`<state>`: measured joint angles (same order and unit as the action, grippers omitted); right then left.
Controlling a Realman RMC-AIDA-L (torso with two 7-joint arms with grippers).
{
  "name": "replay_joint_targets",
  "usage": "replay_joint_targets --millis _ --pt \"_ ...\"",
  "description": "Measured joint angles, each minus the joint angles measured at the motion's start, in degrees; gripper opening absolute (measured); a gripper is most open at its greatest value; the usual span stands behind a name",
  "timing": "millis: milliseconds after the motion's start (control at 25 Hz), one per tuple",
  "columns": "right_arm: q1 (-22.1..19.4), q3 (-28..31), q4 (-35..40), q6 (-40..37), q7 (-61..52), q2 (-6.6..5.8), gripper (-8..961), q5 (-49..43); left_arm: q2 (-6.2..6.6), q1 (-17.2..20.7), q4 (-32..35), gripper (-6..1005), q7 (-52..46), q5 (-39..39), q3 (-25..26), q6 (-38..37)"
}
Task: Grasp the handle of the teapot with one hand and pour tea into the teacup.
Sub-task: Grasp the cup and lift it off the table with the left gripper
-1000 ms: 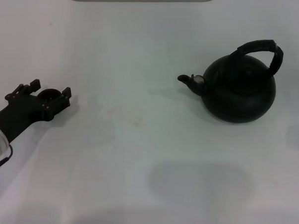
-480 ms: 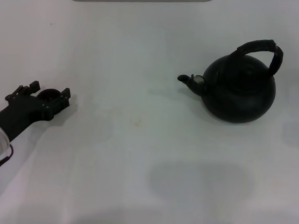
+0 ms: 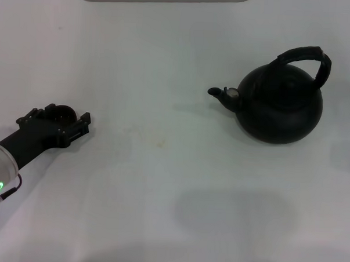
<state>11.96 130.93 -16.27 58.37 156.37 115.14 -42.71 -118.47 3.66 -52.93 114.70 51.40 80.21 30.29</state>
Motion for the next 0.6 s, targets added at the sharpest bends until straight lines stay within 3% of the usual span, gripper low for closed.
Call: replay_joint_targets --millis 600 --pt "-0.42 0.05 0.01 0.64 0.08 0.14 389 0.01 -0.09 -0.06 -0.56 869 0.80 0.11 0.03 -0.45"
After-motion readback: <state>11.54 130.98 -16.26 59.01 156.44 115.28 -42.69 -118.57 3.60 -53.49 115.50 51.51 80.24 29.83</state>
